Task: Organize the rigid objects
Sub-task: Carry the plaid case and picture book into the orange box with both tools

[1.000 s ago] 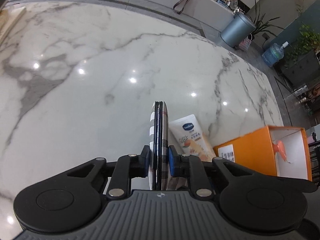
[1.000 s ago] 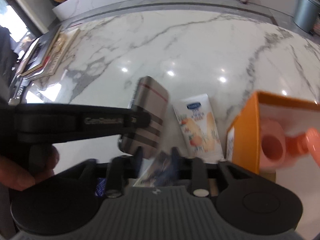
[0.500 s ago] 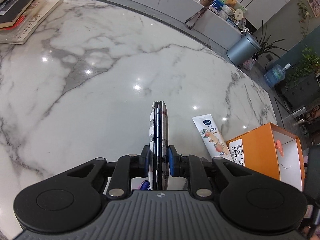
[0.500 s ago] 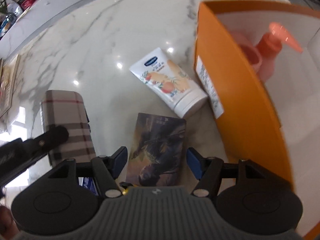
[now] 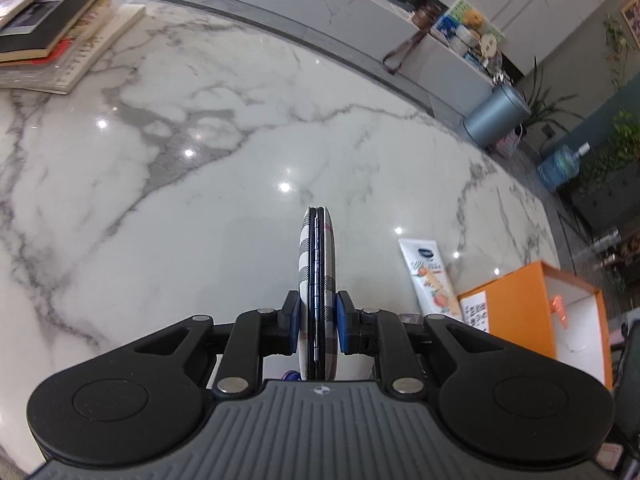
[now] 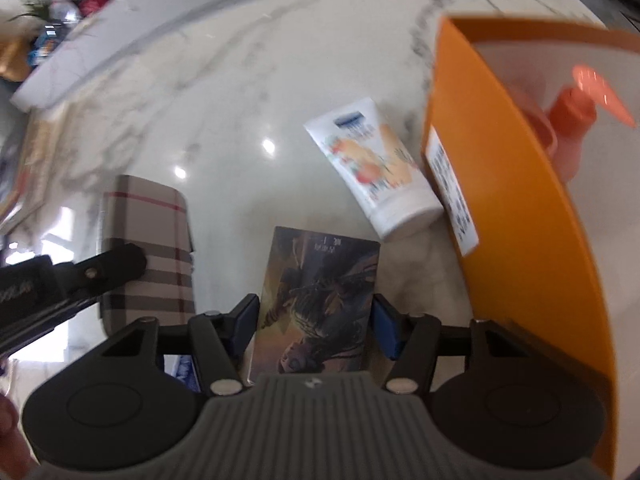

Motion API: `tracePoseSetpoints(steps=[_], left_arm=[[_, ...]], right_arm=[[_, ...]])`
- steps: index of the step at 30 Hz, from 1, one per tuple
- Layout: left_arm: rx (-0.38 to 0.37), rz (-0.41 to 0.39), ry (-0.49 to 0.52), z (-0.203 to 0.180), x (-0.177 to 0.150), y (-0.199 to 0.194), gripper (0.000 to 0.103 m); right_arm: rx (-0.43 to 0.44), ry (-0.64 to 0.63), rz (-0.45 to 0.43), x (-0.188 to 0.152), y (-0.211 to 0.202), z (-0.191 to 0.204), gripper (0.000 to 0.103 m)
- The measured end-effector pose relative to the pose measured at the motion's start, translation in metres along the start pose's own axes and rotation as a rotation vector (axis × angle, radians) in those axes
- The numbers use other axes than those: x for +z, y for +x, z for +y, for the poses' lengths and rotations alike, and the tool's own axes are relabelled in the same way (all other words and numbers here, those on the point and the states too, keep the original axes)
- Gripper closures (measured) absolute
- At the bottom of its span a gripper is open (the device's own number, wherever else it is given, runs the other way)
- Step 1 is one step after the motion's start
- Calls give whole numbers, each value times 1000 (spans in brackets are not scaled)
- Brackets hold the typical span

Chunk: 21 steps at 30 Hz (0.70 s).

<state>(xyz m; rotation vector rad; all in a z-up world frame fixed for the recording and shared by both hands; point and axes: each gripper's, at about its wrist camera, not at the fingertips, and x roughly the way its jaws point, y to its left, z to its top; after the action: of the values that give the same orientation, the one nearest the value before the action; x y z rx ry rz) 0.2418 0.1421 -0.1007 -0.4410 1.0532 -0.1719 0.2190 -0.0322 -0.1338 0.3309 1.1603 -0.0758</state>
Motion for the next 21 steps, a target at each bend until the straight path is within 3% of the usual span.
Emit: tracePoseSetpoints(steps=[11,16,21], left_arm=[[-53,-146,-22,-40,-4,-78,83],[-139,-180,12,-83,-11,-97,83],[-230,-155,52,-132,-24,-94,83]], right_arm=[[201,-107,-205,6,-96,1,42],[259,-83,-289,14,-135,-29,42],[268,-24,-339,13,-168,-82,42]])
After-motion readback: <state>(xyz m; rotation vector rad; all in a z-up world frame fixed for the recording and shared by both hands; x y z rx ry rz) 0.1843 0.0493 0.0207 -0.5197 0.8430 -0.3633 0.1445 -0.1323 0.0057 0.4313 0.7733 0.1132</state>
